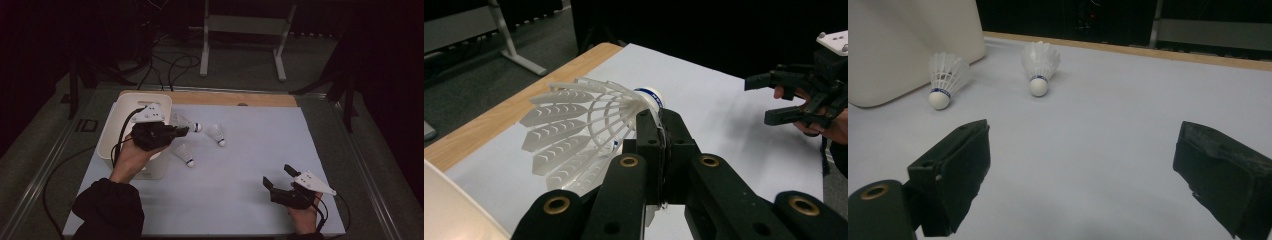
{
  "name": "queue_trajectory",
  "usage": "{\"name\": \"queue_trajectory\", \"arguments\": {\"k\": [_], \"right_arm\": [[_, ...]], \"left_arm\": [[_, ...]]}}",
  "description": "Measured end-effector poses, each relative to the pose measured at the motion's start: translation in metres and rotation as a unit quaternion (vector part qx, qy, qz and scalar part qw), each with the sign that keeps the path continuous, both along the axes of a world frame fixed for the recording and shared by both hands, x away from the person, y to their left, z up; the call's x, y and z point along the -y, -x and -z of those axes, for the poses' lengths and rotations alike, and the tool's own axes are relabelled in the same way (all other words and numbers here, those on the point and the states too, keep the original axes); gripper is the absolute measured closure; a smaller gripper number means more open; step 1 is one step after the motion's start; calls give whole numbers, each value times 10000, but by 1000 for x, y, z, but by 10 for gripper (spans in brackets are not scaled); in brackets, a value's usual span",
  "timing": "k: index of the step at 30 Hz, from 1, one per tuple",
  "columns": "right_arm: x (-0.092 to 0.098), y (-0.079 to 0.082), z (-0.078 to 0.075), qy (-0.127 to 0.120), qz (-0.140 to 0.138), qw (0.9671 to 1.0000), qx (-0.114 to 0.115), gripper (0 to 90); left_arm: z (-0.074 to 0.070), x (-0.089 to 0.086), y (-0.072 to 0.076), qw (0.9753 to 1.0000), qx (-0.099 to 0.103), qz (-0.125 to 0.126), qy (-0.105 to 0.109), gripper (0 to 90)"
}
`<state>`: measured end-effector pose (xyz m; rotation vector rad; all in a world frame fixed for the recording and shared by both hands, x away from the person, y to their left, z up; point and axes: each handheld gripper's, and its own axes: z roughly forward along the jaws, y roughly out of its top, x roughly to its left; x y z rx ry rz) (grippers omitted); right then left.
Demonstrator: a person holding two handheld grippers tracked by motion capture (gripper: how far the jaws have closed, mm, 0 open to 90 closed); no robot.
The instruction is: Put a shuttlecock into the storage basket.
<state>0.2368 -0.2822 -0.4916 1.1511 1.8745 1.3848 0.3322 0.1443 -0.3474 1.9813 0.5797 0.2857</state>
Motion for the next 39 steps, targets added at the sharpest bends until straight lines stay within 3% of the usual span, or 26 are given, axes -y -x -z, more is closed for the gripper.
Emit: {"name": "queue_trajectory", "arguments": {"k": [39], "right_arm": [[0, 0, 0, -14, -8, 10000, -4, 81]], "left_arm": [[-6, -29, 1, 9995, 52, -311, 3, 890]]}}
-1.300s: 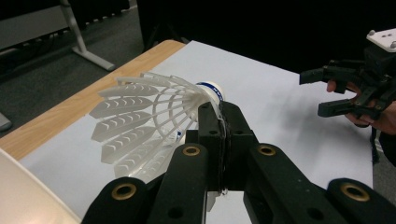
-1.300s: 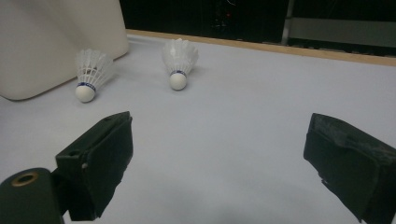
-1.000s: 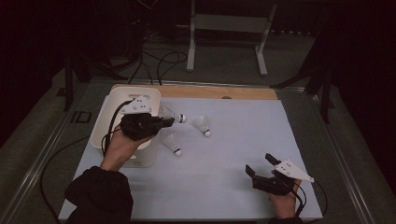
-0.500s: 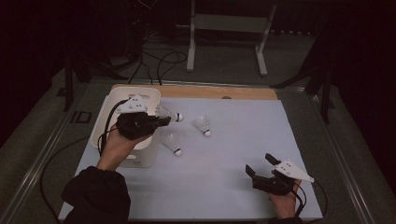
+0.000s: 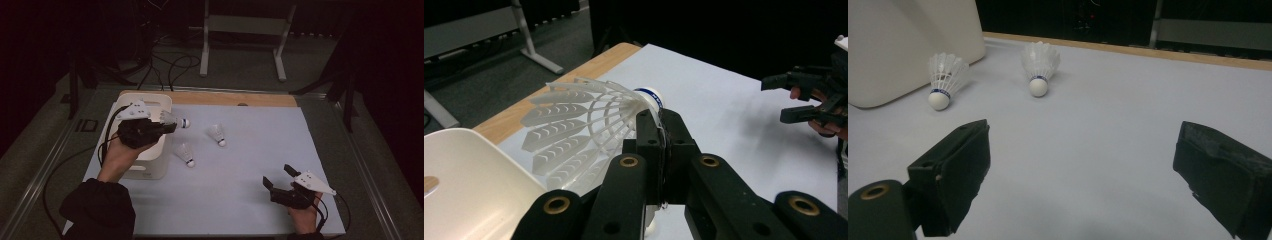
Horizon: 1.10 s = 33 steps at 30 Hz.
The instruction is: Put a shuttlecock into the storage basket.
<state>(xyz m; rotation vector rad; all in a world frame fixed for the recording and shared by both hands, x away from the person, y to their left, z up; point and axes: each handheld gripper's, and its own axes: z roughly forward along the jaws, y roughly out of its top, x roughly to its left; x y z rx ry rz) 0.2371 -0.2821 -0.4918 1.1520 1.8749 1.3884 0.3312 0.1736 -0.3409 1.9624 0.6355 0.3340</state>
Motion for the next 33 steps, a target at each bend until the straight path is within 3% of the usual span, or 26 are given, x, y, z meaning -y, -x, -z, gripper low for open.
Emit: {"name": "queue_trajectory", "arguments": {"k": [33], "right_arm": [[0, 0, 0, -23, 4, 10000, 2, 81]], "left_arm": [[-8, -43, 3, 9987, 56, -508, -3, 888]]}}
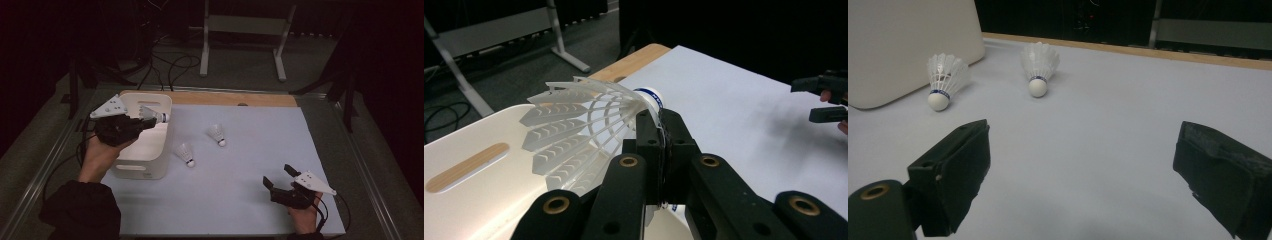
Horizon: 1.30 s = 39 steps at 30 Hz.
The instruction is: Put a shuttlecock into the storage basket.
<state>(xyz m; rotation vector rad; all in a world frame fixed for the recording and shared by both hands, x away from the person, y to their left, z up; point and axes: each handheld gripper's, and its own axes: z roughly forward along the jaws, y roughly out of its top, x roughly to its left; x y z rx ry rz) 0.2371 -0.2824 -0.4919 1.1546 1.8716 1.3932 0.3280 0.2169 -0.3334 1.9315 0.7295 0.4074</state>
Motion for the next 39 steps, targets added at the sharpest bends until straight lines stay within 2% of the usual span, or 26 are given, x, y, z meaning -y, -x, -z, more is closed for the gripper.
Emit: {"name": "queue_trajectory", "arguments": {"k": [16, 25, 32, 33, 34, 35, 36, 37, 39], "right_arm": [[0, 0, 0, -5, 12, 10000, 5, 80], [0, 0, 0, 1, 22, 10000, -2, 81], [0, 0, 0, 1, 23, 10000, -6, 81], [0, 0, 0, 1, 21, 10000, -5, 81], [0, 0, 0, 1, 21, 10000, -5, 81], [0, 0, 0, 3, 22, 10000, -5, 81], [0, 0, 0, 11, 40, 10000, -2, 81], [0, 0, 0, 11, 40, 10000, -2, 81], [0, 0, 0, 21, 37, 10000, 7, 81]], "left_arm": [[-2, -19, 0, 9997, 30, -225, -24, 886], [-1, -23, 0, 9992, 65, -361, -133, 881], [2, -29, -1, 9987, 42, -499, -98, 862], [2, -30, -1, 9985, 47, -530, -87, 828], [2, -30, -1, 9985, 47, -530, -87, 755], [2, -29, -1, 9974, 69, -716, -43, 755], [2, -29, -1, 9965, 88, -830, -28, 552], [2, -29, -1, 9957, 119, -915, -33, 451], [2, -28, -2, 9942, 164, -1066, -22, 330]]}}
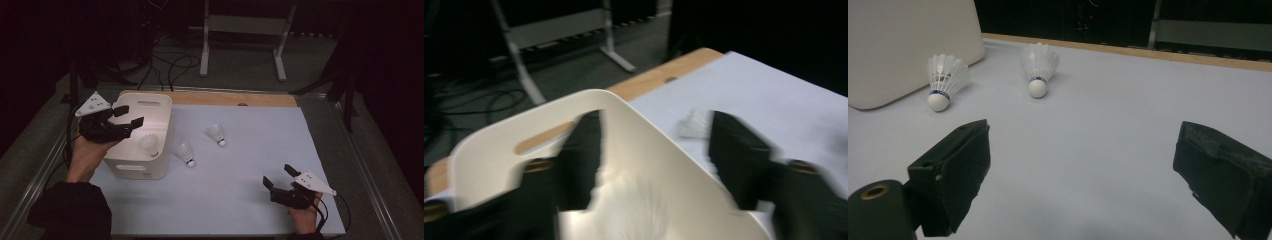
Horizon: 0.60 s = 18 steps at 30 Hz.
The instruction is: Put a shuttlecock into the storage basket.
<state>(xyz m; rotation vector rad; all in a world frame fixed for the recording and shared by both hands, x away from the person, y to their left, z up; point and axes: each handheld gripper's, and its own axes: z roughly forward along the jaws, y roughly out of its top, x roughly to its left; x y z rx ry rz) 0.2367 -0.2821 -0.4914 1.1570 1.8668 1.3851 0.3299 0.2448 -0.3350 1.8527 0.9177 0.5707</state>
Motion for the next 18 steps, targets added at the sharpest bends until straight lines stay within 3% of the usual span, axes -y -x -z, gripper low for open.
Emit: {"name": "queue_trajectory", "arguments": {"k": [2, 4, 13, 18], "right_arm": [[0, 0, 0, 0, 0, 10000, -3, 81], [0, 0, 0, -5, 2, 10000, -5, 81], [0, 0, 0, 16, -9, 10000, 9, 81], [0, 0, 0, -5, -17, 10000, -1, 81]], "left_arm": [[0, 1, -1, 10000, -30, -53, 33, 210], [1, 4, -2, 10000, -28, -42, 28, 152], [4, 16, -6, 9998, -85, 99, 161, 29], [6, 22, -8, 9996, -68, 165, 196, 10]]}}
